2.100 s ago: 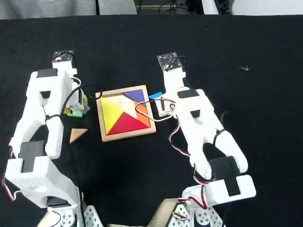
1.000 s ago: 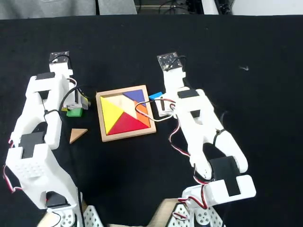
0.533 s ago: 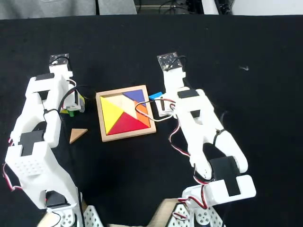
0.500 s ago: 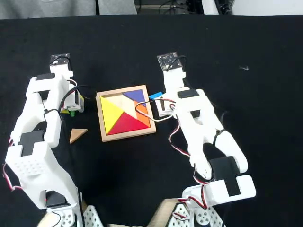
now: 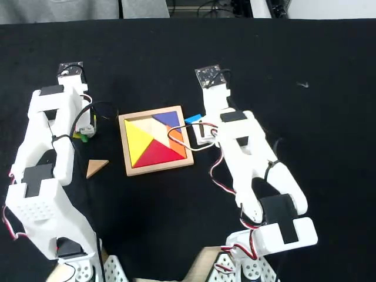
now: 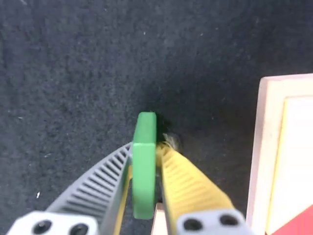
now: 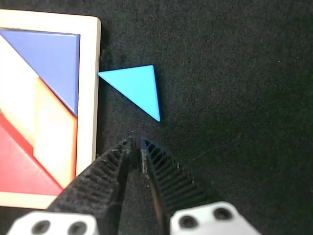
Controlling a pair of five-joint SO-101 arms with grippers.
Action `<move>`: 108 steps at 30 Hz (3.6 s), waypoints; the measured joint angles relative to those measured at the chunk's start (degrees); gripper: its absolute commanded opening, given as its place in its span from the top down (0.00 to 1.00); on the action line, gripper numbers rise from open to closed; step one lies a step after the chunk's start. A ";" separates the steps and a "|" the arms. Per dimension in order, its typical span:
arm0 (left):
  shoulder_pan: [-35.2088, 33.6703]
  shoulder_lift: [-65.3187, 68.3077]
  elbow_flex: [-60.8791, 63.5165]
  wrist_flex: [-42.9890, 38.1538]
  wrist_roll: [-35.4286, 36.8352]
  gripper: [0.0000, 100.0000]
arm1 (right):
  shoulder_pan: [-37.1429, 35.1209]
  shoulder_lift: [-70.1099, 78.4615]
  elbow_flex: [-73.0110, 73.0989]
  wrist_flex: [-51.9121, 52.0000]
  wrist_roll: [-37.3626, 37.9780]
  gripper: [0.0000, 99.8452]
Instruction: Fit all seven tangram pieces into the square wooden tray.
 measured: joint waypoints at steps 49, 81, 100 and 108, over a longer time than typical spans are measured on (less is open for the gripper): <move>23.91 13.10 -16.88 -0.79 -1.41 0.97 | 8.88 0.00 0.00 -0.44 0.00 0.99; 25.49 13.10 -31.47 12.66 -3.78 0.82 | 8.44 0.00 0.00 -0.44 0.00 0.99; 26.46 17.58 -31.56 12.31 -3.78 0.82 | 8.44 0.00 0.00 -0.44 0.00 0.99; 27.08 18.64 -31.12 11.96 -3.78 0.82 | 8.44 0.00 0.00 -0.44 0.00 0.99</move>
